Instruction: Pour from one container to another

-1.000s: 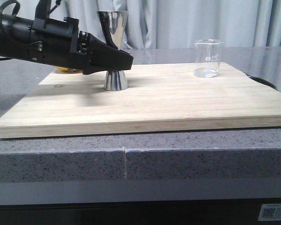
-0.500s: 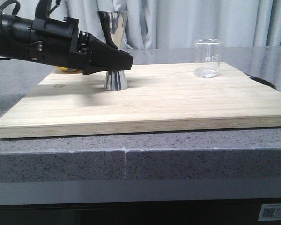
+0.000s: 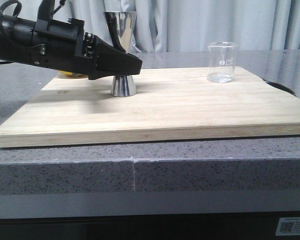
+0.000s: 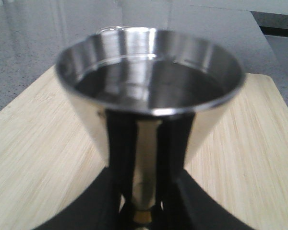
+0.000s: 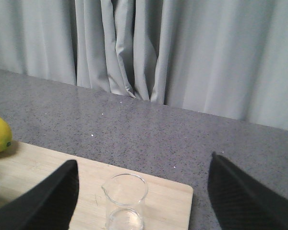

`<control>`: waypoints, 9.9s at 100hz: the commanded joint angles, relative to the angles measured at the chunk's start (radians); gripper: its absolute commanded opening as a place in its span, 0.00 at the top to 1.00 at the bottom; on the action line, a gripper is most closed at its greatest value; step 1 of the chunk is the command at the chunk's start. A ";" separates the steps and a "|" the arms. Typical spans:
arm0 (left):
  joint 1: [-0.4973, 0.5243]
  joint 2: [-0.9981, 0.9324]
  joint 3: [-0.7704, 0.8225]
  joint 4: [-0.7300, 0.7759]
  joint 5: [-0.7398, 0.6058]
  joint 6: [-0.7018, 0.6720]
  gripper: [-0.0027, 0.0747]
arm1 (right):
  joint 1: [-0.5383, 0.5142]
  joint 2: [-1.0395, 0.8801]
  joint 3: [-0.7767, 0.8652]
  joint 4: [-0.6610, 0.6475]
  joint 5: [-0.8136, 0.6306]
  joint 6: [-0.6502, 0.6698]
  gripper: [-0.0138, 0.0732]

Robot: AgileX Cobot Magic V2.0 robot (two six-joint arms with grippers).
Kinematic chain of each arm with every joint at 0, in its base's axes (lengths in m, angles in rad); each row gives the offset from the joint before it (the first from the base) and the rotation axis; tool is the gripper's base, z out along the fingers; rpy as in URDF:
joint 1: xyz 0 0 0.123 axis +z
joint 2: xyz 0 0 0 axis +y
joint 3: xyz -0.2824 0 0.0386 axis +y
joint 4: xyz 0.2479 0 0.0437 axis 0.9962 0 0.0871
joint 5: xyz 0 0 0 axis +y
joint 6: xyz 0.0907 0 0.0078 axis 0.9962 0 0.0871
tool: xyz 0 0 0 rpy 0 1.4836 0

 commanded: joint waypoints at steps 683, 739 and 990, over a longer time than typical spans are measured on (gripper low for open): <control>-0.087 -0.826 0.153 0.148 -1.247 -0.554 0.56 | -0.074 -0.125 -0.109 0.037 0.193 -0.148 0.27; -0.087 -0.826 0.153 0.110 -1.234 -0.555 0.61 | -0.074 -0.190 -0.095 0.113 0.055 -0.076 0.38; -0.087 -1.646 0.893 -0.019 -1.320 -0.564 0.99 | -0.074 -0.744 0.337 -0.035 0.208 -0.051 0.92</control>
